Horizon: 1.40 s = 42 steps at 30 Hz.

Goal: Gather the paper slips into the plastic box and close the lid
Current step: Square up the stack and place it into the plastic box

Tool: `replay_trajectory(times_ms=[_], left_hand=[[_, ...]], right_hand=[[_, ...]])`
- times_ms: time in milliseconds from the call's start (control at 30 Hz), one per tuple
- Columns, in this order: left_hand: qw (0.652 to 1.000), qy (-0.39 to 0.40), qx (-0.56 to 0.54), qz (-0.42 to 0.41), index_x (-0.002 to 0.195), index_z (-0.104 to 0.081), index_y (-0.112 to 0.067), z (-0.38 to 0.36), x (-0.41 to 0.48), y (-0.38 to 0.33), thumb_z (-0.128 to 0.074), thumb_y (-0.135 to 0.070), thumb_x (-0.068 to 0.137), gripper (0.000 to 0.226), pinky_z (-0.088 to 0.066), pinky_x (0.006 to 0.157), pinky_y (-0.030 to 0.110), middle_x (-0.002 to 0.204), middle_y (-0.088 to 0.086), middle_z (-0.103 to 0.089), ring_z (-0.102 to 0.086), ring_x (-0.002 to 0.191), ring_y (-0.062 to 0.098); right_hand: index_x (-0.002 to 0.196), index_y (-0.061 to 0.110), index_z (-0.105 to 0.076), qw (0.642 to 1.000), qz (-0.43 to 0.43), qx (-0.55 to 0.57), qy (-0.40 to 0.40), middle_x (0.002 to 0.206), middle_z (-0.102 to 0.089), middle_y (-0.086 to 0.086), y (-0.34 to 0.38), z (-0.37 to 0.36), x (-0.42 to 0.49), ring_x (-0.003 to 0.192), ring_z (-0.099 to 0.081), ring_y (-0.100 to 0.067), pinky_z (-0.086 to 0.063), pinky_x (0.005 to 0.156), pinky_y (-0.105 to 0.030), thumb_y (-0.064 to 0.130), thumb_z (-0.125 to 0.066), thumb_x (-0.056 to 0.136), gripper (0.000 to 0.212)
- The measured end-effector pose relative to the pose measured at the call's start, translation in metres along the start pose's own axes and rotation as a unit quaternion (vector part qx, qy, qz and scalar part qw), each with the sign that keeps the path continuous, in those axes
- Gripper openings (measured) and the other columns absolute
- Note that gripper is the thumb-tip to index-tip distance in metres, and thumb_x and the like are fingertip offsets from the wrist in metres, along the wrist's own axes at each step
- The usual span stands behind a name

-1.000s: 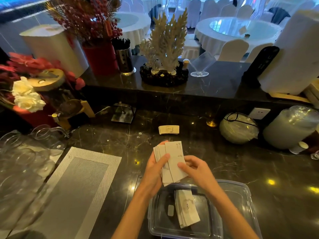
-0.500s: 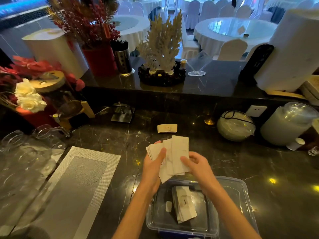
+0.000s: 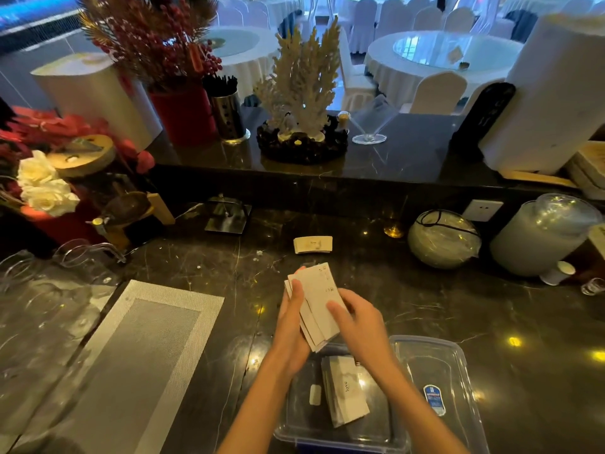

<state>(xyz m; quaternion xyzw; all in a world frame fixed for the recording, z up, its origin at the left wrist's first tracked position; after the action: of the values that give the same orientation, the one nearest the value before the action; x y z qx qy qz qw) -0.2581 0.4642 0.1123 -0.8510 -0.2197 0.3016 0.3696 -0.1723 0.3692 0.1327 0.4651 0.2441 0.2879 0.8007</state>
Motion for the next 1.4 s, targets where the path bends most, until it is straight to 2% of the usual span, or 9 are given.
replay_trajectory(times_ms=[233, 367, 500, 667, 833, 1067, 1267, 1333, 1400], left_hand=[[0.999, 0.003, -0.032, -0.008, 0.138, -0.048, -0.039, 0.007, 0.013, 0.009, -0.05, -0.033, 0.099, 0.04, -0.056, 0.091, 0.046, 0.128, 0.012, -0.067, -0.063, 0.119, 0.033], [0.998, -0.059, -0.011, -0.014, 0.126, -0.058, -0.038, 0.005, 0.031, 0.013, -0.056, -0.031, 0.096, 0.03, -0.059, 0.078, 0.04, 0.107, 0.012, -0.069, -0.07, 0.093, 0.027], [0.989, -0.146, 0.01, -0.029, 0.109, -0.062, -0.028, 0.001, 0.057, 0.013, -0.064, -0.044, 0.09, 0.025, -0.058, 0.066, 0.033, 0.099, 0.012, -0.072, -0.069, 0.081, 0.021], [0.986, -0.157, 0.019, -0.061, 0.096, -0.065, -0.03, 0.002, 0.103, 0.002, -0.066, -0.05, 0.085, 0.023, -0.06, 0.068, 0.034, 0.1, 0.01, -0.076, -0.074, 0.089, 0.024], [0.993, -0.11, 0.039, -0.038, 0.13, -0.055, -0.028, 0.012, 0.16, -0.009, -0.066, -0.021, 0.093, 0.039, -0.056, 0.089, 0.049, 0.122, 0.01, -0.07, -0.069, 0.109, 0.028], [0.958, -0.255, 0.114, -0.062, 0.113, -0.062, -0.016, 0.014, 0.222, 0.015, -0.065, -0.01, 0.092, 0.022, -0.057, 0.064, 0.016, 0.112, 0.007, -0.069, -0.07, 0.095, 0.012], [0.924, -0.382, -0.023, -0.016, 0.103, -0.055, -0.019, -0.002, 0.267, 0.027, -0.059, -0.008, 0.095, 0.014, -0.051, 0.058, 0.016, 0.099, 0.0, -0.063, -0.061, 0.086, 0.009], [0.921, -0.381, -0.059, 0.054, 0.11, -0.051, -0.013, 0.007, 0.278, 0.033, -0.056, -0.009, 0.097, 0.015, -0.043, 0.061, 0.018, 0.087, -0.001, -0.056, -0.053, 0.073, 0.008], [0.918, -0.366, -0.084, 0.13, 0.112, -0.051, -0.013, 0.019, 0.284, 0.041, -0.052, -0.01, 0.099, 0.013, -0.039, 0.062, 0.022, 0.079, -0.001, -0.047, -0.043, 0.065, 0.01]], right_hand=[[0.113, 0.044, -0.053, 0.999, -0.02, -0.034, -0.014, 0.096, -0.051, 0.01, -0.016, -0.01, 0.008, 0.088, -0.057, -0.009, -0.056, 0.072, -0.026, 0.039, -0.064, 0.086, 0.029], [0.111, 0.037, -0.053, 0.992, -0.08, 0.095, 0.013, 0.104, -0.058, 0.0, -0.019, -0.016, 0.009, 0.093, -0.062, -0.015, -0.059, 0.073, -0.027, 0.034, -0.066, 0.088, 0.026], [0.124, 0.02, -0.054, 0.903, -0.256, 0.33, 0.094, 0.118, -0.064, -0.007, -0.024, -0.03, 0.01, 0.108, -0.066, -0.022, -0.057, 0.09, -0.043, 0.019, -0.054, 0.098, 0.026], [0.129, 0.024, -0.054, 0.886, -0.266, 0.376, 0.051, 0.121, -0.061, -0.005, -0.023, -0.026, 0.055, 0.116, -0.058, -0.023, -0.056, 0.092, -0.039, -0.007, -0.05, 0.091, 0.049], [0.142, 0.027, -0.042, 0.876, -0.256, 0.405, -0.053, 0.117, -0.066, -0.004, -0.04, -0.014, 0.133, 0.114, -0.062, -0.022, -0.052, 0.096, -0.041, -0.004, -0.053, 0.092, 0.06], [0.136, 0.008, -0.048, 0.783, -0.309, 0.539, -0.028, 0.123, -0.064, -0.013, -0.063, -0.03, 0.236, 0.112, -0.063, -0.023, -0.05, 0.095, -0.035, 0.006, -0.053, 0.096, 0.04], [0.135, 0.011, -0.046, 0.962, -0.203, 0.134, 0.128, 0.127, -0.061, -0.013, -0.045, -0.056, 0.325, 0.107, -0.06, -0.021, -0.052, 0.083, -0.033, -0.001, -0.053, 0.091, 0.046], [0.14, 0.014, -0.042, 0.965, -0.117, -0.048, 0.231, 0.135, -0.054, -0.01, -0.039, -0.049, 0.364, 0.115, -0.054, -0.021, -0.046, 0.091, -0.035, 0.002, -0.054, 0.091, 0.052], [0.142, 0.02, -0.042, 0.91, -0.075, -0.216, 0.347, 0.137, -0.052, -0.007, -0.039, -0.05, 0.394, 0.124, -0.049, -0.025, -0.041, 0.093, -0.036, 0.005, -0.053, 0.09, 0.055]])
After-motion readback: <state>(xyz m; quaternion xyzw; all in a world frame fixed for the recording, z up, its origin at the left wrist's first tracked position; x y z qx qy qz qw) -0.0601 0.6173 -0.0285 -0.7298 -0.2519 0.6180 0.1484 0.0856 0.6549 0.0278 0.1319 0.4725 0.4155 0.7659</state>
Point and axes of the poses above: each hand's wrist, its own x-axis towards the middle knuckle, its own z-axis out of the back of the hand, y = z × x, the point moved 1 cm from there along x, towards the middle knuckle
